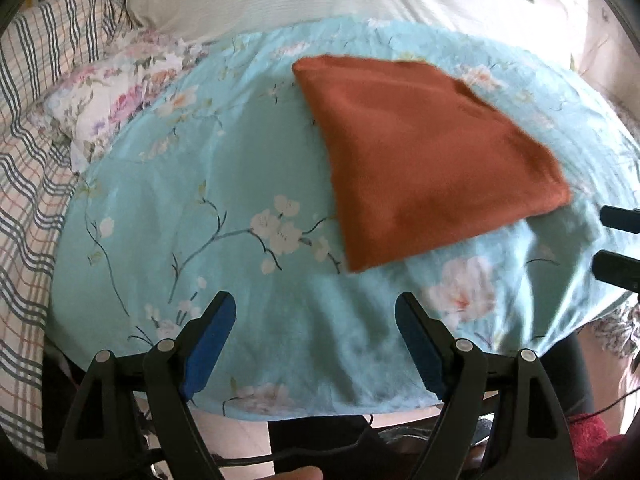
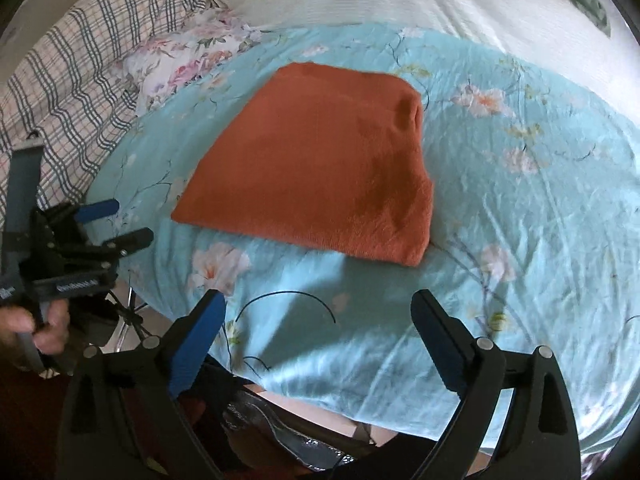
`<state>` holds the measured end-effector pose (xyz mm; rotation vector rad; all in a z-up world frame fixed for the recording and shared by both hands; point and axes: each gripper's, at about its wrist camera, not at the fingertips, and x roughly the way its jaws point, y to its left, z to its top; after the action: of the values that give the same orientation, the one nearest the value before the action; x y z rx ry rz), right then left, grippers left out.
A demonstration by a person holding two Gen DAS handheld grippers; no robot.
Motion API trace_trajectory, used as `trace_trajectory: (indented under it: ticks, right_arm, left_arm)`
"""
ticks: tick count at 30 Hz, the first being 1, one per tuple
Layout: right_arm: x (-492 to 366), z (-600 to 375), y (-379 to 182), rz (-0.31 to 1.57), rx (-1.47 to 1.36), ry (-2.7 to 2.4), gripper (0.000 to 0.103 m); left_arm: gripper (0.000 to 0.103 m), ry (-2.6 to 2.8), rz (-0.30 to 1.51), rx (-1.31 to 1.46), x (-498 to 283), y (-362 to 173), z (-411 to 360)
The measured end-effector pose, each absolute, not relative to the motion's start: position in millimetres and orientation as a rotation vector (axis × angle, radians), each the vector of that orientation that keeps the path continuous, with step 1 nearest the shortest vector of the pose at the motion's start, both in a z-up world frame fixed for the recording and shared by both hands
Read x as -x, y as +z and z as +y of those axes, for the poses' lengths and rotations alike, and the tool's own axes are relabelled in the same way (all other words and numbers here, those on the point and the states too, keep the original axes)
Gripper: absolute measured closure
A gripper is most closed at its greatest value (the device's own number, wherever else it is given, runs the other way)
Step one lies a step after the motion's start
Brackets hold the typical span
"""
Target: Fold small clothes
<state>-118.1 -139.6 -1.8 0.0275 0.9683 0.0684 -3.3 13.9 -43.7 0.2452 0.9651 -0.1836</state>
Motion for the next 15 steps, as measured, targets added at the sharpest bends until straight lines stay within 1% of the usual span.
trace_trajectory:
  ticks: [2,4,7,15]
  right_arm:
    - [120.9,-138.5,10.4,0.943,-0.014,0.076,0.003]
    - [122.5,-136.9,18.9,0.923,-0.005,0.082,0.001]
    - [120.1,-136.0,21.7,0.918,-0.004,0.086,0.001]
    - [111.2,-138.1,1.3,0.966,-0.049,0.079,0.001]
  left_arm:
    - [0.020,-0.206,0.936,-0.228,8.4,-27.2,13.9]
    - [0.020,-0.218,0.904,-0.229,13.0,-12.8,12.6]
    - [0.019,-0.225,0.857,-0.240,16.6,3.6,11.0]
    - [0.019,-0.191,0.883,-0.254,10.1,-1.2,10.3]
